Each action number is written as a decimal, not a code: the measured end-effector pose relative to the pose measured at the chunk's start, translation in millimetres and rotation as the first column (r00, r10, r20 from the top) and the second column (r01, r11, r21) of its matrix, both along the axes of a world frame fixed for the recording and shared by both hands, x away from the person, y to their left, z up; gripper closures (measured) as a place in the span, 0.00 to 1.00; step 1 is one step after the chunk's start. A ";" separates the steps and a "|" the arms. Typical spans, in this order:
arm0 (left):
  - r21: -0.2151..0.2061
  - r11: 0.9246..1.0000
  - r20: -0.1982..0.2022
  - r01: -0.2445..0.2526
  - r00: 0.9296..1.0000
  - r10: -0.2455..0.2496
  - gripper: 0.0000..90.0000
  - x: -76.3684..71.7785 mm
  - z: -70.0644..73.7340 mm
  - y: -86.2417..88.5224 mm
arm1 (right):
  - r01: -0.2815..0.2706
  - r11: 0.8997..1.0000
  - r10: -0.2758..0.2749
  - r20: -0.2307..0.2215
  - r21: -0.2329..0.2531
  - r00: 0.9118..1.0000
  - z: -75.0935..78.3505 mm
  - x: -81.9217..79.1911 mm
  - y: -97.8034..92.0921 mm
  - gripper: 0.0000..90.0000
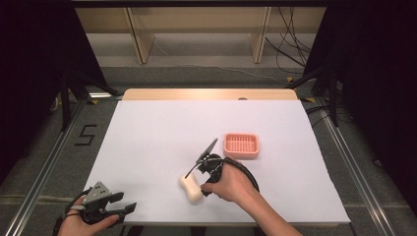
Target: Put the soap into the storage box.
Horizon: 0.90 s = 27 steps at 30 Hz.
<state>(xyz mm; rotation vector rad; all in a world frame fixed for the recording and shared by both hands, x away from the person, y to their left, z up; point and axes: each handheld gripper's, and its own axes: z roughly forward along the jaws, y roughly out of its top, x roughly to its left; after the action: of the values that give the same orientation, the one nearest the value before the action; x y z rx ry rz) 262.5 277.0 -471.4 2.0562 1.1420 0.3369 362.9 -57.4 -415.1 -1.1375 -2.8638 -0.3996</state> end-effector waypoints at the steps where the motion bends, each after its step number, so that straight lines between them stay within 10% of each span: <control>1: -0.013 1.000 0.013 -0.006 1.000 0.006 0.41 0.1 -1.7 -1.1 | 0.004 1.000 -0.004 -0.005 0.000 1.000 0.3 0.5 2.8 0.52; 27: -0.019 1.000 0.015 -0.003 1.000 0.004 0.41 0.3 -1.2 1.0 | 0.054 0.995 -0.060 -0.067 -0.083 0.996 -18.5 25.5 63.1 0.48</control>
<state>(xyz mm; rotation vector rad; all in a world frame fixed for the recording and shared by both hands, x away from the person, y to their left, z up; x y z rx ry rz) 262.8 278.0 -472.7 2.0324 1.1361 0.3416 388.4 5.7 -433.6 -1.2230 -2.8165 -0.2421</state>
